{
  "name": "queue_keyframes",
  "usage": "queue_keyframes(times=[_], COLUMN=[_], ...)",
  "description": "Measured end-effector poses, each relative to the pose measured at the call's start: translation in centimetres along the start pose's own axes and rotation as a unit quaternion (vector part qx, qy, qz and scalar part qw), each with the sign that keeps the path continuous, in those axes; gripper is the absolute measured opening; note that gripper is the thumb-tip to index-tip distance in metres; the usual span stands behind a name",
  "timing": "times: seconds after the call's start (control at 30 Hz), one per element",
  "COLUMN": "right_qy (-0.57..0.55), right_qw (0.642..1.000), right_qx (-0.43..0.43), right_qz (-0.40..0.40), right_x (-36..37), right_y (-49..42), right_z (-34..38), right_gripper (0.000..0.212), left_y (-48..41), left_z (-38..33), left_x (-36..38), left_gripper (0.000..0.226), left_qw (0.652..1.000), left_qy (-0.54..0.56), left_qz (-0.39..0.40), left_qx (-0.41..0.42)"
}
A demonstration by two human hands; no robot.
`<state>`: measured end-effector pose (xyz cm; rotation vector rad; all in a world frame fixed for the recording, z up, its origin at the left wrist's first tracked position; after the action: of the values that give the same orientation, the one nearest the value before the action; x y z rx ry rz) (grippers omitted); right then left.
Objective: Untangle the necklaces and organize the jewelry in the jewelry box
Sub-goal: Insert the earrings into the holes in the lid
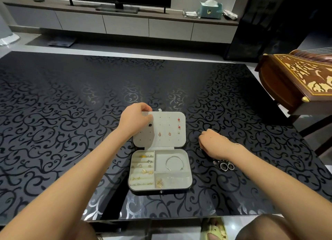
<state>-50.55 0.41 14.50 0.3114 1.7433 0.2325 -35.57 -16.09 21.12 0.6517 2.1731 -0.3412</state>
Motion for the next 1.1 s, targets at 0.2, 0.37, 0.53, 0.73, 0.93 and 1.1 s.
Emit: queue_keyframes(times=[0.2, 0.37, 0.53, 0.73, 0.93, 1.1], right_qy=[-0.417, -0.645, -0.710, -0.625, -0.468, -0.474], right_qw=[0.878, 0.697, 0.591, 0.600, 0.625, 0.624], right_qx=[0.129, 0.157, 0.241, 0.337, 0.434, 0.433], right_qz=[-0.195, -0.270, -0.299, -0.368, -0.448, -0.446], right_x=[-3.3, -5.7, -5.6, -6.0, -6.8, -6.4], right_y=[1.8, 1.7, 0.5, 0.3, 1.4, 0.9], right_z=[-2.2, -0.1, 1.4, 1.9, 2.1, 2.6], right_gripper=[0.014, 0.017, 0.016, 0.015, 0.019, 0.023], left_y=[0.2, -0.3, -1.0, -1.7, -1.7, -1.8], left_z=[-0.4, -2.0, -3.6, -4.7, -5.1, -4.7], left_x=[-0.1, 0.7, 1.5, 2.2, 3.0, 3.5], left_gripper=[0.025, 0.020, 0.021, 0.006, 0.014, 0.016], left_qw=[1.000, 0.999, 0.995, 0.981, 0.967, 0.966], left_qy=[-0.002, -0.013, -0.040, -0.044, -0.020, -0.012], left_qz=[-0.004, 0.038, 0.077, 0.175, 0.241, 0.249], left_qx=[0.016, 0.036, 0.052, 0.076, 0.076, 0.065])
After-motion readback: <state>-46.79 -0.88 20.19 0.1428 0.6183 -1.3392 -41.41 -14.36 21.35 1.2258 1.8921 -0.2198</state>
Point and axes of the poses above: each hand's wrist, its own y-axis away from the middle knuckle, its own x-axis out of the palm, z = x × y, the point moved 9 cm from there along -y, towards the middle knuckle, and after that the axes turned 2 degrees about -x, right-handed, at the moved point
